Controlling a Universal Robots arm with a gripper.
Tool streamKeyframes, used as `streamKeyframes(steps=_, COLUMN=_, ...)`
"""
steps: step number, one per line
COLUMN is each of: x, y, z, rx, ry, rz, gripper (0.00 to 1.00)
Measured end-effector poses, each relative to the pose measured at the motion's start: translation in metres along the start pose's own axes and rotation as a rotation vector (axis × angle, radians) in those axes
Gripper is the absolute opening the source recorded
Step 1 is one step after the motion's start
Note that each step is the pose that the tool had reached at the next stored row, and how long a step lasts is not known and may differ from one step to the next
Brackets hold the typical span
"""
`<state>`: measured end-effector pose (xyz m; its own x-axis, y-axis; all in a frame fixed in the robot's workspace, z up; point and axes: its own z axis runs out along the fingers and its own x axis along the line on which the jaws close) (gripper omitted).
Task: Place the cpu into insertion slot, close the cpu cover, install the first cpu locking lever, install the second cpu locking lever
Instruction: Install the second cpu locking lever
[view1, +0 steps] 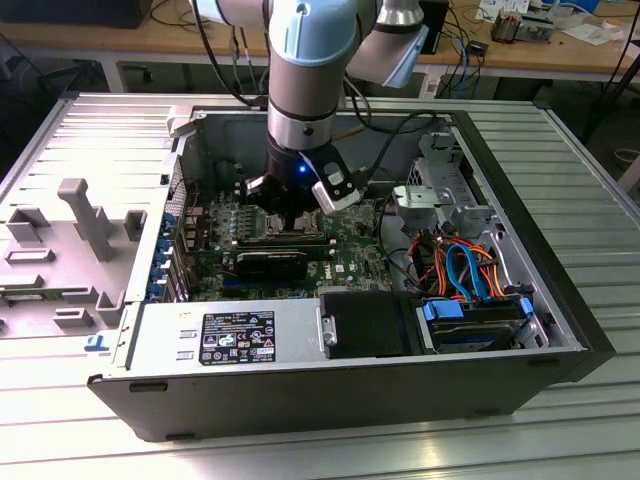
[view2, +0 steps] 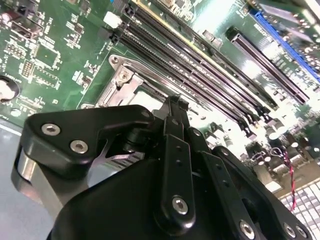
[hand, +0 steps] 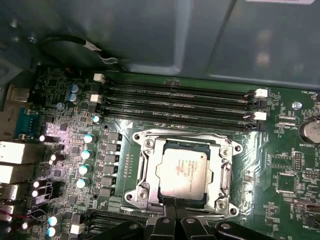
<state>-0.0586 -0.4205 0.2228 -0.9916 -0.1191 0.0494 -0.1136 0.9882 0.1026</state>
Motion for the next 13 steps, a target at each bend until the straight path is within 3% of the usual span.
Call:
streamKeyframes(steps=6, x=0.0002, y=0.0013, z=-0.0127, rx=0.0140, ry=0.0017, rz=0.001, gripper=0.11)
streamKeyframes(steps=9, x=0.0006, y=0.0021, z=-0.0206, rx=0.0149, ry=0.0018, rz=0.001, gripper=0.11)
streamKeyframes(steps=13, x=0.0007, y=0.0023, z=-0.0220, rx=0.0143, ry=0.0017, rz=0.001, gripper=0.11)
